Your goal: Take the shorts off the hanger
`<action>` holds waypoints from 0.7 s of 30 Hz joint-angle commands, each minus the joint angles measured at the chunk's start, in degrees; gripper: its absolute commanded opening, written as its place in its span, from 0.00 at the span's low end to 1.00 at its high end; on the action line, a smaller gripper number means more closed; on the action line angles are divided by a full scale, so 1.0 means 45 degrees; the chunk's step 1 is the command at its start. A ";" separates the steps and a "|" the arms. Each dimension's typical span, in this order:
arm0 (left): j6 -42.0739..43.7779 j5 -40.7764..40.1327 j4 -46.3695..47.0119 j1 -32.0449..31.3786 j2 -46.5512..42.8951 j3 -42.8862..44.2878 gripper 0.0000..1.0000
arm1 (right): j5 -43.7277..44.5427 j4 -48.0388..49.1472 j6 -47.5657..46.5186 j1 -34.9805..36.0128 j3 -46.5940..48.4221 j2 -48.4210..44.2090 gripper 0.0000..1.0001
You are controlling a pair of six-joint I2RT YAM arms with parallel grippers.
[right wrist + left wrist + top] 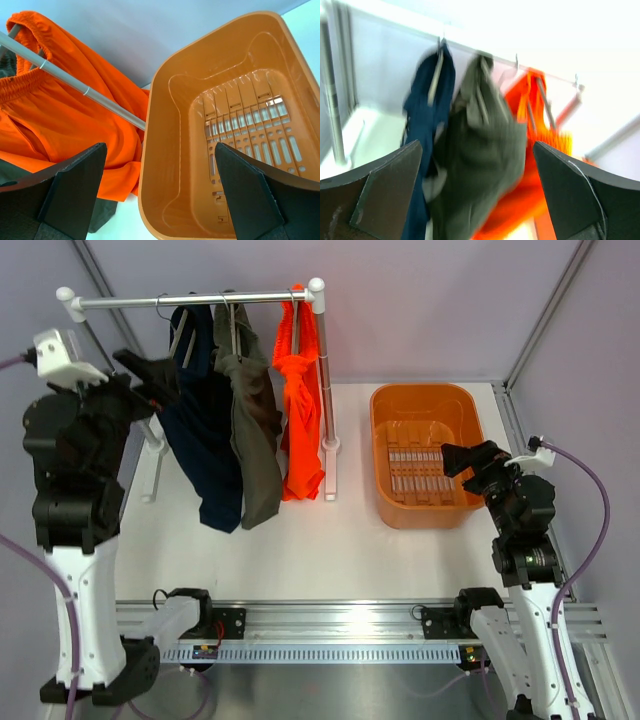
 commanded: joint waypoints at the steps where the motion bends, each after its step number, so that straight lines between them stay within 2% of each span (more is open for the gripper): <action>1: 0.0458 -0.1014 0.0166 -0.0040 0.2633 0.1918 0.99 | -0.0367 0.0504 0.0148 -0.0048 0.0165 0.0240 0.99; 6: 0.1842 -0.0507 -0.0613 -0.0020 0.5895 0.5895 0.99 | -0.0661 0.0777 0.0363 -0.0048 0.0262 0.0688 0.99; 8: 0.2313 -0.0332 -0.0771 0.0018 0.7243 0.6937 0.98 | -0.0855 0.0914 0.0364 -0.0048 0.0321 0.0826 0.99; 9: 0.2605 -0.0350 -0.1255 0.0038 0.7712 0.8161 0.95 | -0.0856 0.0934 0.0325 -0.0048 0.0341 0.0981 1.00; 10: 0.2685 -0.0563 -0.1627 0.0058 0.8645 0.8850 0.88 | -0.0798 0.0973 0.0324 -0.0067 0.0360 0.1099 0.99; 12: 0.2648 -0.0605 -0.2525 0.0155 0.9276 1.0178 0.82 | -0.0759 0.1090 0.0286 -0.0048 0.0380 0.1372 0.99; 21: 0.2959 -0.1248 -0.2628 0.0194 0.9396 0.9209 0.81 | -0.0602 0.1657 0.0246 0.0128 0.0145 0.1745 0.99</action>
